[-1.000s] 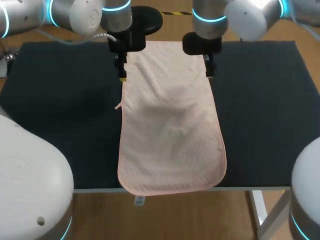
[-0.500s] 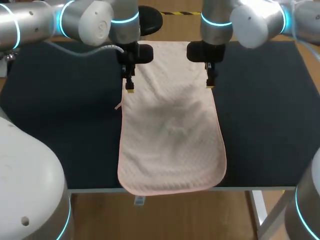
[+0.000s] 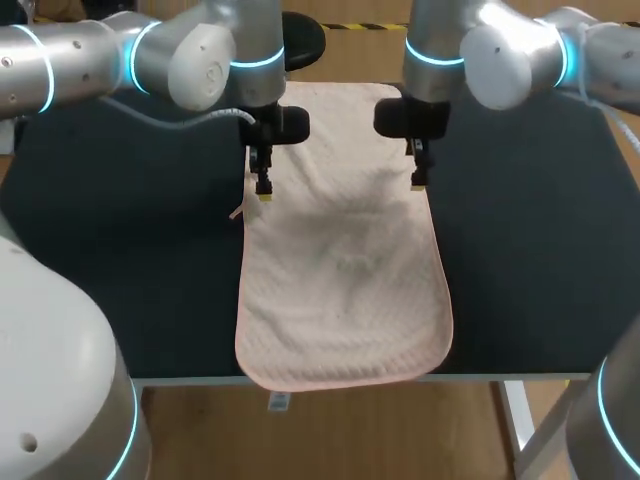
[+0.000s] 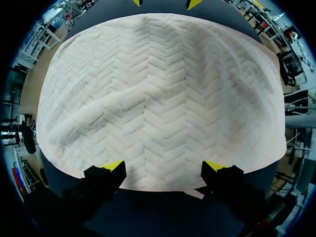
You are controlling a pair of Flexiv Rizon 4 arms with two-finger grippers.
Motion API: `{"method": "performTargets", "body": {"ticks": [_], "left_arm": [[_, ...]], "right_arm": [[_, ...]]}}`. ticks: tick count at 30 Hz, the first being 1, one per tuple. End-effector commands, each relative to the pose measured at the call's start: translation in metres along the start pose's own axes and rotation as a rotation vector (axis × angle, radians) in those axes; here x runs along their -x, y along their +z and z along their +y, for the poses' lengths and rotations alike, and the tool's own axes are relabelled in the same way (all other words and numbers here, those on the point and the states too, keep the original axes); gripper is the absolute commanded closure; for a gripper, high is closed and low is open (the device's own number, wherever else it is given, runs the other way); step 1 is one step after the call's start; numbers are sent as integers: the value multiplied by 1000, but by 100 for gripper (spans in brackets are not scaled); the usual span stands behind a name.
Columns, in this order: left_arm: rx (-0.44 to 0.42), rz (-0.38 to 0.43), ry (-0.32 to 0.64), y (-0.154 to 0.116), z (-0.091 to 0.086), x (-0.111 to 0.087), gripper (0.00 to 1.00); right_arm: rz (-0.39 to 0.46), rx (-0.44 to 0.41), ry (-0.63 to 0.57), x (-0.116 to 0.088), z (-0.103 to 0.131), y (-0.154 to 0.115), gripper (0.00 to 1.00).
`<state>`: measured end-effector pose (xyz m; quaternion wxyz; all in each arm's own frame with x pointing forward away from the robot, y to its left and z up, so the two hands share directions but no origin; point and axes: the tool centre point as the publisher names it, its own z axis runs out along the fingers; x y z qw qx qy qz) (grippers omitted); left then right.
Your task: Fold the towel
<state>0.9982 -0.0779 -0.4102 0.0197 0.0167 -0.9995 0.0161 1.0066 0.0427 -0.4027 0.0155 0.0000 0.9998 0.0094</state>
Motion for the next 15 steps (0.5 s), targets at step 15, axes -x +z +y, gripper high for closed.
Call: {"method": "performTargets", "body": {"ticks": [15], "left_arm": [[-1,-14,19,21,9,-6,0]], "right_arm": [[33,12,0,14,3,40,0]]}}
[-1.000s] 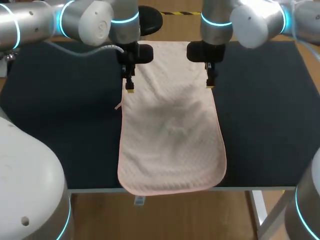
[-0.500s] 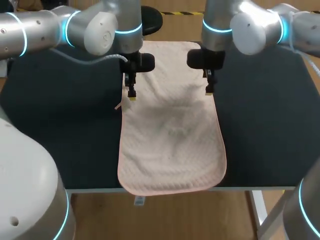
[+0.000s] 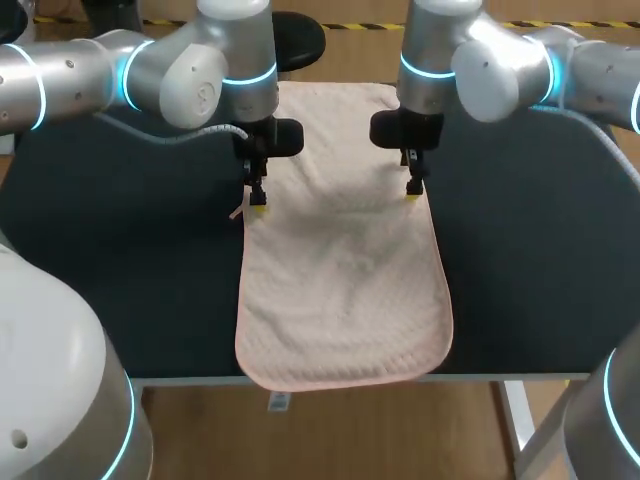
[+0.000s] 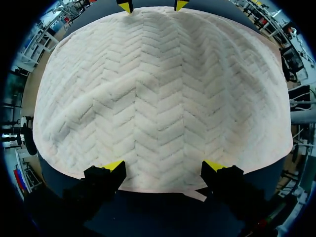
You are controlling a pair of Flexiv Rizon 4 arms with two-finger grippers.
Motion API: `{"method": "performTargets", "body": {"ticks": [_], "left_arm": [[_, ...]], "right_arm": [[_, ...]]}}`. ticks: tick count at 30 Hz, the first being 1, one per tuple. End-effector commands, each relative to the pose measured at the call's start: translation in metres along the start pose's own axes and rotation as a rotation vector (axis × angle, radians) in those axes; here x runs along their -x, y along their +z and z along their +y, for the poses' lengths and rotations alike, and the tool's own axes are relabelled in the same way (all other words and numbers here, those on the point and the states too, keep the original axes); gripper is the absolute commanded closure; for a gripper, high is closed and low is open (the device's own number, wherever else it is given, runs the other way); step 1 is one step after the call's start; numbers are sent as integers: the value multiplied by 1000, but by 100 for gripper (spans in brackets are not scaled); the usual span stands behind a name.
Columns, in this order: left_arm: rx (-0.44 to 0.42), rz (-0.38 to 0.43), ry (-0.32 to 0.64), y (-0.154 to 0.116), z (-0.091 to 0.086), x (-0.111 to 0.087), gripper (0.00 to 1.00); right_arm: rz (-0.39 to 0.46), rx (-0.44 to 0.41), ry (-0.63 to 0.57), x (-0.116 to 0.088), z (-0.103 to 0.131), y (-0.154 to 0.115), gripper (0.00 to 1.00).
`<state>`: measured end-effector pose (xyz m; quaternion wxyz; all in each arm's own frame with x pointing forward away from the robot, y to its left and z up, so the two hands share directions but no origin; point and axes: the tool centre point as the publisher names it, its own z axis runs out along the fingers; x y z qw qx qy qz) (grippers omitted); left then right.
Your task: Fold the towel
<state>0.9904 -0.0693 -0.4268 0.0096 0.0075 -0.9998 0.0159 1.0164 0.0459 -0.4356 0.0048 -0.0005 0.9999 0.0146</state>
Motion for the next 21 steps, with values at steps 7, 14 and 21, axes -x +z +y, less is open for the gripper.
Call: {"method": "performTargets", "body": {"ticks": [7,14,21], "left_arm": [[-23,13,-6,16,-1,2,0],[-36,13,-6,23,-3,3,76],[-17,2,-4,17,-3,3,100]], "right_arm": [[25,-3,9,3,2,11,0],[34,-9,7,-1,1,11,0],[35,-16,9,-4,-1,9,100]]}}
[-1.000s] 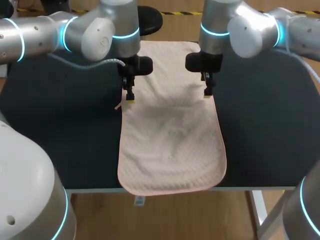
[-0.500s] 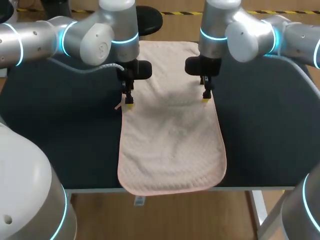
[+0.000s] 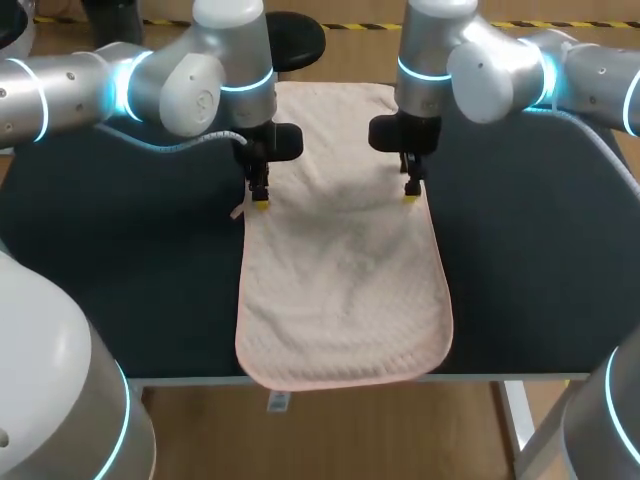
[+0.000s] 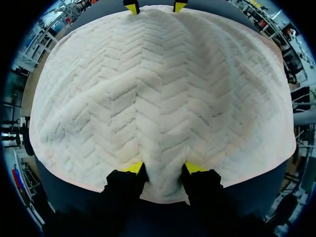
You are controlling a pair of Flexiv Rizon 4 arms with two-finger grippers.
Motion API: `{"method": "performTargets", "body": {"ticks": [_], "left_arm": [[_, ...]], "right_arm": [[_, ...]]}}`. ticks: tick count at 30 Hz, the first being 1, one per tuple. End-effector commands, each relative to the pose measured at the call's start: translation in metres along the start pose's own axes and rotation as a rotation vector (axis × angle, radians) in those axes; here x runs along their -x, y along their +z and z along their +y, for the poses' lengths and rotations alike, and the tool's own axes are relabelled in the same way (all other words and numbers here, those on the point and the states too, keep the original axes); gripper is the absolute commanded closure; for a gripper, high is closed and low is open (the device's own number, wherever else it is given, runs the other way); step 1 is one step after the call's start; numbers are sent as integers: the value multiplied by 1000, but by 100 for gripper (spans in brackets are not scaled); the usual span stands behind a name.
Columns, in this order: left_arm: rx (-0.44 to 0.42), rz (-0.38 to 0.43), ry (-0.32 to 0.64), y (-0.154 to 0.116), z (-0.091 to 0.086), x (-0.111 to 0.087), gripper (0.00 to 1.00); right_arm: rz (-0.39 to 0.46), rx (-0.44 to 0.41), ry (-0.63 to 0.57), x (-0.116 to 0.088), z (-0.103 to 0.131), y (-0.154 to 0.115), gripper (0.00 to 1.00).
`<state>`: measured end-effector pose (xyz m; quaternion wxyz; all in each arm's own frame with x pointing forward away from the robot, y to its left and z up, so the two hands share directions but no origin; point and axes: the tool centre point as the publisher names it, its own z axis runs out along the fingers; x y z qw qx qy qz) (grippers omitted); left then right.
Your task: Fold the towel
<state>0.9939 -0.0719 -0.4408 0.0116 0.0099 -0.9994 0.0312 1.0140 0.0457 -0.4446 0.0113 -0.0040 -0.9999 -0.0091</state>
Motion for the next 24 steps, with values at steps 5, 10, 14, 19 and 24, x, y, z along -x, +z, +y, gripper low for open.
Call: {"method": "performTargets", "body": {"ticks": [5,10,14,19,24], "left_arm": [[18,-12,1,-3,2,-3,100],[28,-15,-5,-8,4,-6,100],[27,-36,-16,-23,6,-9,100],[33,-94,-26,-54,7,-9,100],[32,-153,-38,-98,5,-3,100]], "right_arm": [[6,-12,2,-6,-3,-2,100],[13,-17,6,-12,-6,-4,100],[1,-28,9,-16,-10,-17,100],[-46,-44,8,-14,-12,-46,100],[-117,-39,6,-9,-12,-94,100]]}}
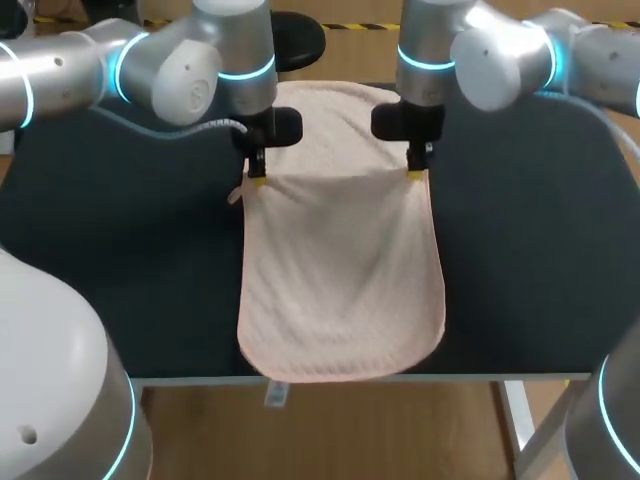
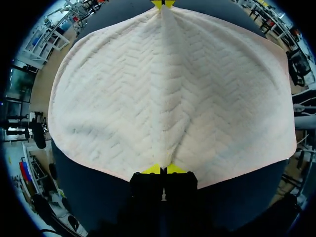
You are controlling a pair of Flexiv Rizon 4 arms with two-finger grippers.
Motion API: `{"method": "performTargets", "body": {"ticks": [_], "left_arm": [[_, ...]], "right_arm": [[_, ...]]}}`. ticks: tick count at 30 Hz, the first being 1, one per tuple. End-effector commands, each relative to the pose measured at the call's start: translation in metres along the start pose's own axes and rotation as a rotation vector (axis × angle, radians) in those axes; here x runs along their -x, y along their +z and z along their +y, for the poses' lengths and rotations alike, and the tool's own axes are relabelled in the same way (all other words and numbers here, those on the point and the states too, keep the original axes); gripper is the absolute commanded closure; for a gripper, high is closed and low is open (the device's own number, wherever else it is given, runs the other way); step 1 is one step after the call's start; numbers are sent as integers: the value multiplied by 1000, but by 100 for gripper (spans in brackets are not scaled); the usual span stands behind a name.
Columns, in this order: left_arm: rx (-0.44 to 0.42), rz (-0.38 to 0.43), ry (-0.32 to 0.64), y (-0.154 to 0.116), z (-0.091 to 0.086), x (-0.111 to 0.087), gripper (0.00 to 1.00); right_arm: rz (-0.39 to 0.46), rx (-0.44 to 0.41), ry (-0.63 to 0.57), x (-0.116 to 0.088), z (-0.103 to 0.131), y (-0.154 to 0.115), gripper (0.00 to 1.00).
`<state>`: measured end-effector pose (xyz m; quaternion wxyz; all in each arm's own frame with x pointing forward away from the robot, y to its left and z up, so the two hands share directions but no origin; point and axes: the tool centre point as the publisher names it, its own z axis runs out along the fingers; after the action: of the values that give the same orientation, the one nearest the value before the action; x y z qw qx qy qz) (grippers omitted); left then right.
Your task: Fold the towel
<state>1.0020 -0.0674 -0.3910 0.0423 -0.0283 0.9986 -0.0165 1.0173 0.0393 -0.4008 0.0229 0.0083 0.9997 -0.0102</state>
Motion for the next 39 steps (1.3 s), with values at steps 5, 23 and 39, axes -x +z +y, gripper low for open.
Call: {"method": "performTargets", "body": {"ticks": [5,23,39], "left_arm": [[0,-113,-27,-100,3,21,100],[80,-429,-42,-278,-18,137,100],[89,-564,-77,-331,-8,177,100]], "right_arm": [[-142,14,-8,11,-11,-110,100],[-430,-45,-82,108,1,-302,100],[-595,-108,-55,164,9,-364,100]]}}
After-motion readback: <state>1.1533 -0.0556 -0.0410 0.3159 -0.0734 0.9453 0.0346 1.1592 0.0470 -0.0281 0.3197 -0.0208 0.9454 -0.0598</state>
